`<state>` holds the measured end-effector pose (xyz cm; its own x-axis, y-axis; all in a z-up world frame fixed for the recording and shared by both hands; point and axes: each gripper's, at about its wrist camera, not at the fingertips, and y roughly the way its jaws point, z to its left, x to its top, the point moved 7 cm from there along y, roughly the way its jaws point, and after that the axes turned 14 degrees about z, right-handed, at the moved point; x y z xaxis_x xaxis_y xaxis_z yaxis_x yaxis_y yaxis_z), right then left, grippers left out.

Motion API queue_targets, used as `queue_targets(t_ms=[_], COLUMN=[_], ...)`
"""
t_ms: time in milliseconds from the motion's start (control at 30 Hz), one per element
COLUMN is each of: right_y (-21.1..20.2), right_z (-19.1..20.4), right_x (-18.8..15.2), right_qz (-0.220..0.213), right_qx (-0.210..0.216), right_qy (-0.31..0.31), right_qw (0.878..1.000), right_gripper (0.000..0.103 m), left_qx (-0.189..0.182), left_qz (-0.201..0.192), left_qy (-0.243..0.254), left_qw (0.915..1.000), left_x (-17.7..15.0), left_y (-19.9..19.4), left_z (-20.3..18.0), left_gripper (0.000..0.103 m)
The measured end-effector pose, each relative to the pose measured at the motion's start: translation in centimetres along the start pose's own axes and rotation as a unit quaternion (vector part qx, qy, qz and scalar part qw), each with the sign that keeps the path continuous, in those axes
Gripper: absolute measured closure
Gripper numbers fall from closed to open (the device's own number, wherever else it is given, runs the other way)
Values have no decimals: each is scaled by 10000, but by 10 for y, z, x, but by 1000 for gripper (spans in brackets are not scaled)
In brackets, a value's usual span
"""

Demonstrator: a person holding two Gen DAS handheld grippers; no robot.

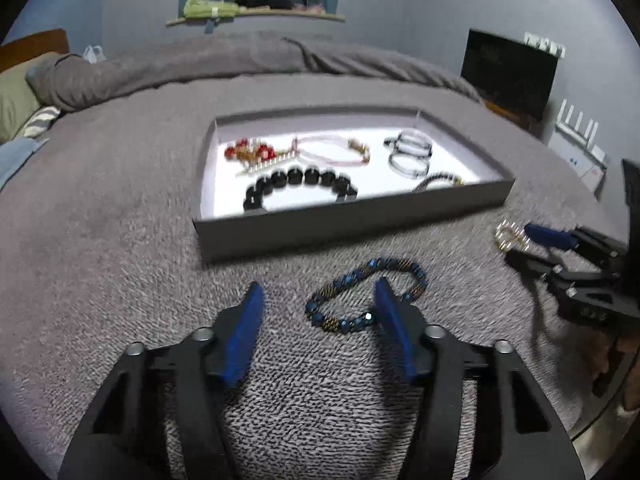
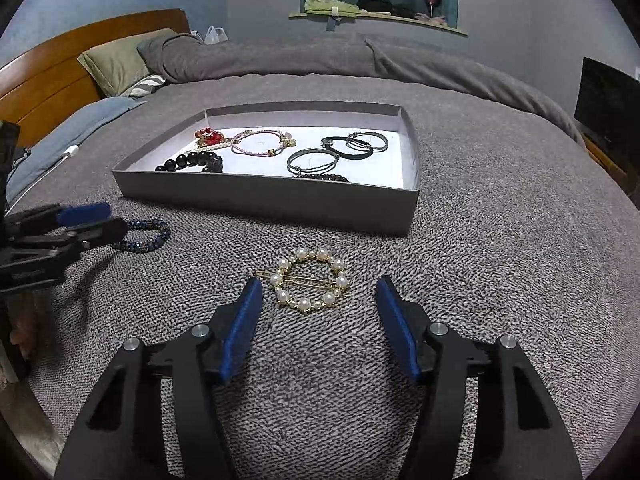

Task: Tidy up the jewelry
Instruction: 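Withdraw both tools toward the blue beaded bracelet and pearl ring, then grasp the blue beaded bracelet with the left tool while the right tool grasps the pearl ring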

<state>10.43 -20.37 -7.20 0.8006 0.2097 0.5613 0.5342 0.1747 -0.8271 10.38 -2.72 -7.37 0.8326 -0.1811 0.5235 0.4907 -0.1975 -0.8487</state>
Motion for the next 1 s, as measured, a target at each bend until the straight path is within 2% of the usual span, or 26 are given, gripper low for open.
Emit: queue_targets(t_ms=[67,133,167,433,467,567,633,733,1000], right_y=[1,1,2,6,6,4,2,-1,-9], right_z=[0,-2,-2,1,1,0,0,0,-2], right_x=[-1,-1,-2,-3,-3,-3,-3,-3,-1], right_qz=[3,16,26,149,136,85,41,-44,-215], right_qx=[15,15,6,-25,-40,-78,-104,-133,-11], right_qy=[4,22,20,-29,-28,-9,-11,-9,90], right_qw=[10000,10000,10000,9999,9999,9999,9999,9999,9997], right_gripper=[46,48,50,56,58,62,62,62,64], left_qx=[9,-19,-51,-97,-79,72,68,101,-10], left_qz=[37,153,228,474,467,411,354,288,-38], left_qy=[19,36,54,198,221,256,322,382,422], left_qw=[10000,9999,9997,9986,9986,9988,9988,9988,9991], left_x=[-1,-2,-3,-5,-5,-5,-6,-7,-2], left_y=[1,4,7,18,18,15,11,8,-12], left_z=[0,1,1,1,1,1,-1,-3,-5], left_gripper=[51,61,62,64,64,75,88,94,96])
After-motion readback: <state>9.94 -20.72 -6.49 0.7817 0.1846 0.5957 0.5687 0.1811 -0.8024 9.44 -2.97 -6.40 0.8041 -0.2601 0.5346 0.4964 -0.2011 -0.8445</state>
